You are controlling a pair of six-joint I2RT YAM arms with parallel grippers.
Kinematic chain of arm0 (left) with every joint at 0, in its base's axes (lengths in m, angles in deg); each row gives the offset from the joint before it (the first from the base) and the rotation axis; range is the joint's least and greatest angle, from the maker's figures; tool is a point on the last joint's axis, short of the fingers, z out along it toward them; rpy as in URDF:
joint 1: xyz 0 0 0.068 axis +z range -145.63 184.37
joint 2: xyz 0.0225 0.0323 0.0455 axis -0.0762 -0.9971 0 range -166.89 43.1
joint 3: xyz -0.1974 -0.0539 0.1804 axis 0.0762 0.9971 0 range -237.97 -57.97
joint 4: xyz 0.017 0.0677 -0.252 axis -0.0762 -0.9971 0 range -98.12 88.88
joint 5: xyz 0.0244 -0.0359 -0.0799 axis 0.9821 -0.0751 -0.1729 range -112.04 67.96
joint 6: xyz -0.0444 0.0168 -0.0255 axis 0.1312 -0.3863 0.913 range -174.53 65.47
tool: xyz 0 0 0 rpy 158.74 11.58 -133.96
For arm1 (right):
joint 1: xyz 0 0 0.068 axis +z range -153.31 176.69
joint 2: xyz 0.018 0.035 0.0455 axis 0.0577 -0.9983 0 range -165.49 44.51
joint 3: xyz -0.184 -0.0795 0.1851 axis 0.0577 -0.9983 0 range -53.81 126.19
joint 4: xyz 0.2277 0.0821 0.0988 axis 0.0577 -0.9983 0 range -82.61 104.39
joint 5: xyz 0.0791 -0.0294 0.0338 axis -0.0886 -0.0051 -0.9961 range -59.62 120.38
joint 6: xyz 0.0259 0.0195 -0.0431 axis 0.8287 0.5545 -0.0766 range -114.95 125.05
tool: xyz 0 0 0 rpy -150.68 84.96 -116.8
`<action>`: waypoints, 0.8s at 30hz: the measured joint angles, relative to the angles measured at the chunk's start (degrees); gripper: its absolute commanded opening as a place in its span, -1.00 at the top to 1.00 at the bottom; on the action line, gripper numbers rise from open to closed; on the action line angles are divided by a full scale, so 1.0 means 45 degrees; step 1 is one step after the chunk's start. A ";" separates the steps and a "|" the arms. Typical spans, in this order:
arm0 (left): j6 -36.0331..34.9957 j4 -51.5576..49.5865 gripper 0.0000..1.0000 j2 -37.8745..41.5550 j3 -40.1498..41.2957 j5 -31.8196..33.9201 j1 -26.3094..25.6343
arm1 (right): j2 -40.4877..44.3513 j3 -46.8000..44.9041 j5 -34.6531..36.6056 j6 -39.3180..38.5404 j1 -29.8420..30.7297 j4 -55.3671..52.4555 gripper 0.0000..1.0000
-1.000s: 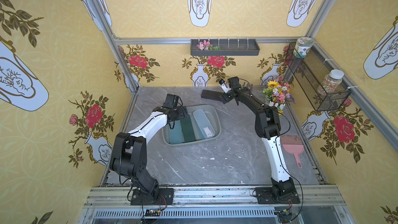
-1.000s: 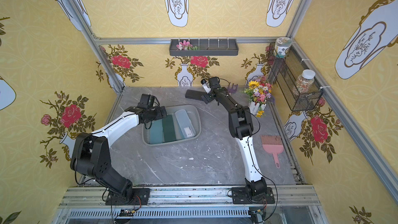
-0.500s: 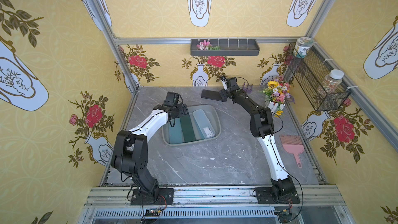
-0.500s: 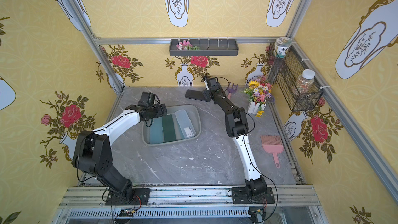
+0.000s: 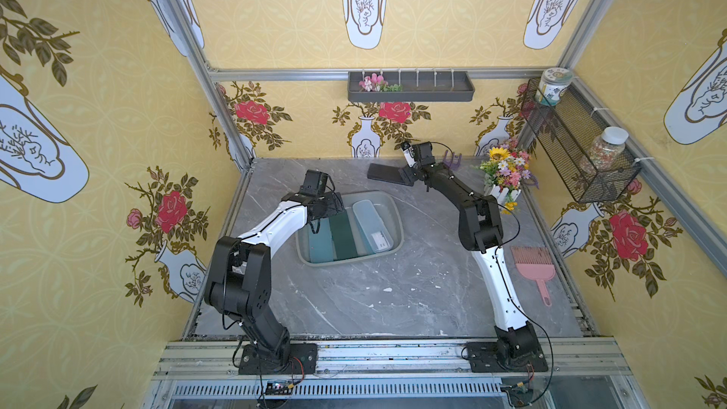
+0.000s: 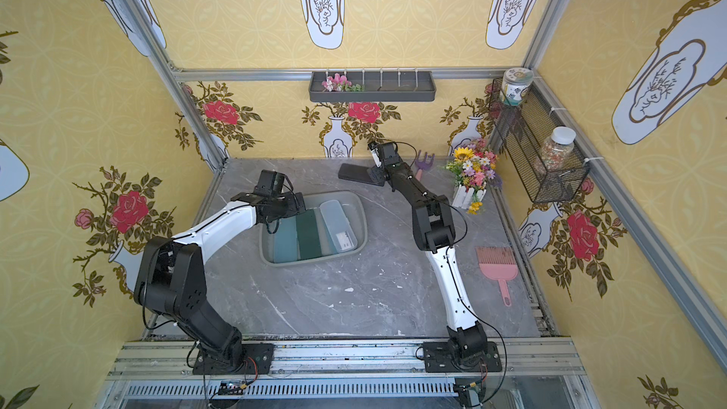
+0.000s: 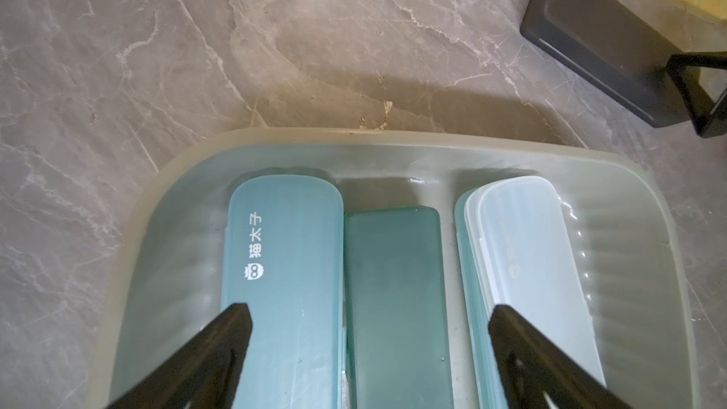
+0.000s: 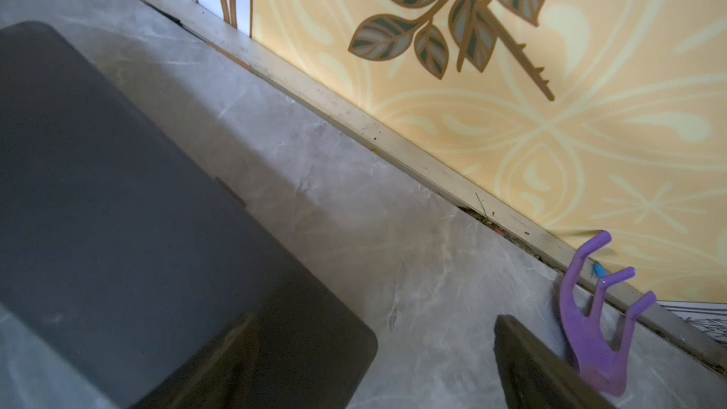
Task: Put the pencil case into the storage box
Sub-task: Move the pencil case to the center of the board.
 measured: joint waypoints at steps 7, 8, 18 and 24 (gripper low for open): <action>0.0000 0.0097 -1.00 0.0039 0.0175 -0.0180 0.0000 | 0.0568 -0.0767 -0.0151 -0.0092 0.0000 -0.0432 -0.94; 0.0000 0.0112 -1.00 0.0049 0.0175 -0.0189 0.0000 | 0.0622 -0.0811 -0.0214 -0.0097 0.0000 -0.0549 -0.94; 0.0000 0.0282 -1.00 -0.0151 0.0117 -0.0257 0.0000 | 0.0583 -0.0850 0.0442 0.0165 0.0180 -0.0044 -0.94; -0.0010 0.0277 -1.00 -0.0476 -0.0083 -0.0248 0.0000 | -0.1277 0.1831 0.2579 0.0588 0.0209 0.0267 -0.94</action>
